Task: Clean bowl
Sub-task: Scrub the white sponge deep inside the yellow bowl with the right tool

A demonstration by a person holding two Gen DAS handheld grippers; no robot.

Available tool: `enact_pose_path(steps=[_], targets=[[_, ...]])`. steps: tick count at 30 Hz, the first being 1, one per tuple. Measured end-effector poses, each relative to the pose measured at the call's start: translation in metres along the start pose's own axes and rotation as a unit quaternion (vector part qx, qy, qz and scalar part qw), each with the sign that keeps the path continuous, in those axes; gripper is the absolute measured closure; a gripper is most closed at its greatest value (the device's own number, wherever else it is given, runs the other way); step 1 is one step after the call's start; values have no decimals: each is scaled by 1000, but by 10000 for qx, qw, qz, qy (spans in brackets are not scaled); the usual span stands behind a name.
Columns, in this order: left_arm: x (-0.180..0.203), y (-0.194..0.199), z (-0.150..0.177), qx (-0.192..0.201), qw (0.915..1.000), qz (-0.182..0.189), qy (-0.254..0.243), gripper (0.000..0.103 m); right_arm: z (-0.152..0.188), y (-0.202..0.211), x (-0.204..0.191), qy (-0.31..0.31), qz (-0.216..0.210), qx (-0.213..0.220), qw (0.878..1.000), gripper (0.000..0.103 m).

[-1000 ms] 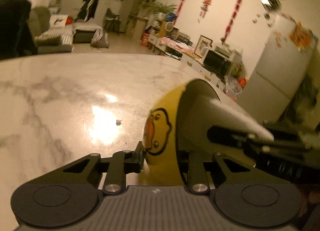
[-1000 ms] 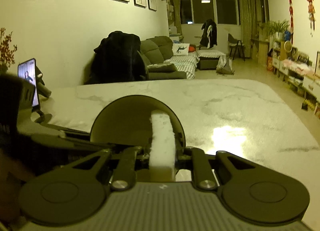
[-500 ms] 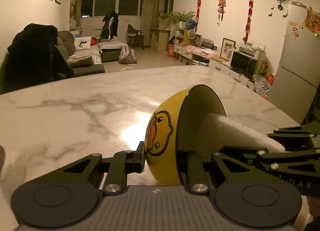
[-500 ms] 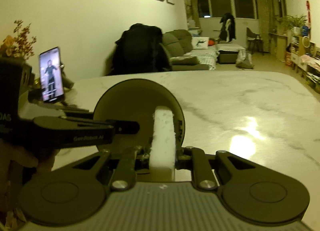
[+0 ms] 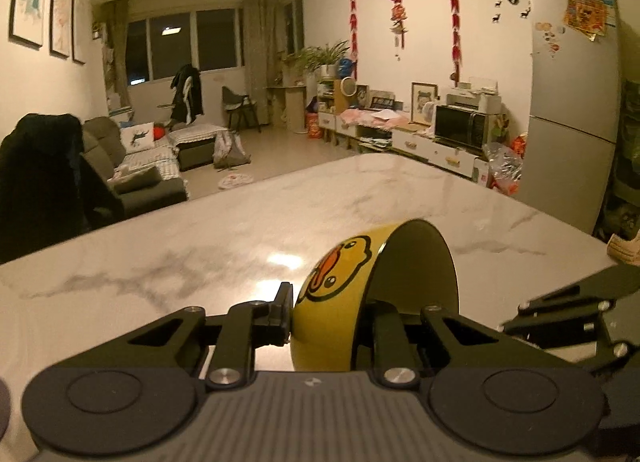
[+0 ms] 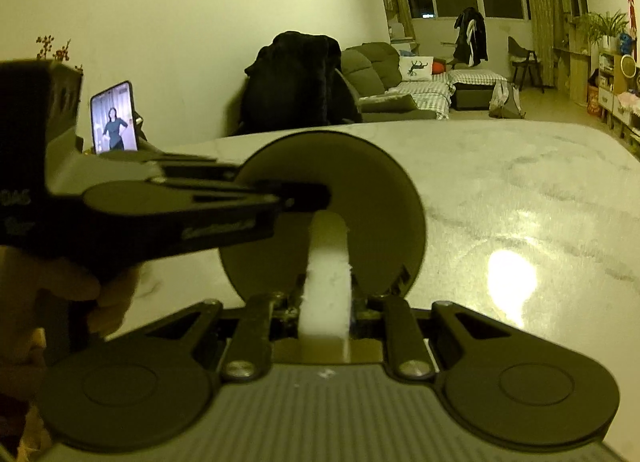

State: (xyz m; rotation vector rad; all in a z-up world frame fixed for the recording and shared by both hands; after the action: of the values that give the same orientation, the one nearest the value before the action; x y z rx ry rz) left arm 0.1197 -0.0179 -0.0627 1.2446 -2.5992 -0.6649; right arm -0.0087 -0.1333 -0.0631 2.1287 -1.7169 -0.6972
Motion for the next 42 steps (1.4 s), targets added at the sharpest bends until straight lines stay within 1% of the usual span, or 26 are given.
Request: enact_pose_path(steps=[5, 10, 13, 16, 18, 19, 22, 26, 29, 33, 38, 42], targets=[[9, -10, -7, 133, 9998, 102, -104, 81, -1, 3, 11, -156, 21, 13, 9999, 84], [13, -20, -10, 168, 9996, 232, -49, 81, -6, 9, 27, -189, 221, 110, 9995, 84], [10, -28, -9, 231, 9989, 385, 128, 81, -13, 11, 41, -110, 400, 134, 9990, 84], [4, -38, -6, 224, 9964, 622, 528, 81, -21, 11, 49, 74, 506, 129, 9986, 84], [6, -39, -6, 286, 9946, 781, 619, 81, -25, 8, 51, 217, 530, 107, 9983, 84], [8, -39, -6, 290, 9946, 807, 581, 81, -28, 5, 51, 333, 537, 64, 9980, 84], [14, -41, -8, 306, 9952, 790, 484, 81, -33, -5, 49, 573, 579, 24, 9967, 84], [16, -44, -10, 274, 9954, 804, 446, 81, -38, -4, 48, 889, 621, 133, 9940, 84], [15, -45, -8, 422, 9945, 834, 463, 80, -43, -3, 48, 1122, 667, 232, 9912, 84], [13, -46, -5, 570, 9932, 825, 589, 80, -44, -6, 52, 1367, 727, 214, 9877, 84], [12, -45, -3, 586, 9926, 834, 659, 80, -37, -6, 59, 1212, 612, 101, 9907, 84], [14, -45, -1, 585, 9936, 775, 572, 80, -30, -10, 63, 898, 396, -147, 9951, 85]])
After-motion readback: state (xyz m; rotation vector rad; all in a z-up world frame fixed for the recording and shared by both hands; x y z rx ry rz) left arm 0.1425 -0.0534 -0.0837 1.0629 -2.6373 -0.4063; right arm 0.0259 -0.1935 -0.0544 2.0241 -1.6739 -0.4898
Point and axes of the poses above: each gripper's, at about its wrist camera, not at the fingertips, and y roughly against the way its jaws point, x to its right, z to its underside, the point moved 6 cm from there along -y, roughly the way its jaws point, and after that the axes turned 3 degrees about z, right-handed, at the moved point
